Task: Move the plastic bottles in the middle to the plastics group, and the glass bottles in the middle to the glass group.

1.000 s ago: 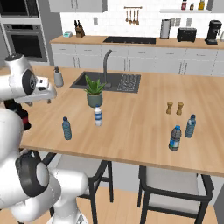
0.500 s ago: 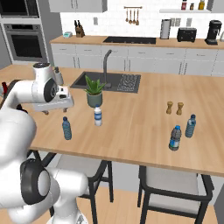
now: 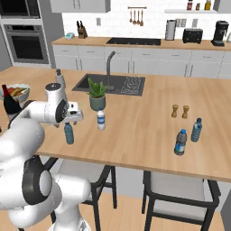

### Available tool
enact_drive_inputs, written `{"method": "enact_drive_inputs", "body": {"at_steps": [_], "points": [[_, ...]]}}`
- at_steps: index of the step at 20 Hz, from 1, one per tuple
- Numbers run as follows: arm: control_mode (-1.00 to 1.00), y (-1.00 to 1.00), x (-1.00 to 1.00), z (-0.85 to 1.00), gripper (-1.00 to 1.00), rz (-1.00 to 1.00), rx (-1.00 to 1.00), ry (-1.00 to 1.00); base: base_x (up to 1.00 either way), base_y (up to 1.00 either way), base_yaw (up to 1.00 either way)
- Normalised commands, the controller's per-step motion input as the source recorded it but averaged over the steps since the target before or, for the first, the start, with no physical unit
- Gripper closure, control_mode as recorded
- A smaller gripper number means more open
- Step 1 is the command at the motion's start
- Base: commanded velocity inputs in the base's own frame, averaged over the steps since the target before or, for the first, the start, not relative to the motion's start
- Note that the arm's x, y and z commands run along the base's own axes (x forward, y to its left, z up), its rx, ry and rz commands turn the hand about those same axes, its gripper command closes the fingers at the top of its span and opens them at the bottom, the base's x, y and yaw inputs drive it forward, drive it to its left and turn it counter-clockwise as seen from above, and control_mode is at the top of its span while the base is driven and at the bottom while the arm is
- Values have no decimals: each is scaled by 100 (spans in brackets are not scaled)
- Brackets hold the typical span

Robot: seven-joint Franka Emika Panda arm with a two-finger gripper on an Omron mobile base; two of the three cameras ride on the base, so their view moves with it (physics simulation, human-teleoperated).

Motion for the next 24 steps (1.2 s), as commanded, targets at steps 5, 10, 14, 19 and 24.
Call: {"method": "enact_drive_inputs", "body": {"at_steps": [5,10,14,19,24], "points": [[-100,2,28,-35,-100,0,1,-4,0,0,0],[-100,1,0,5,-100,-1,11,0,0,0,0],[-100,17,23,0,-100,-3,2,-5,0,0,0],[-100,12,22,-3,-100,-2,0,0,0,0,0],[-100,0,6,-26,-100,0,0,0,0,0,0]]}}
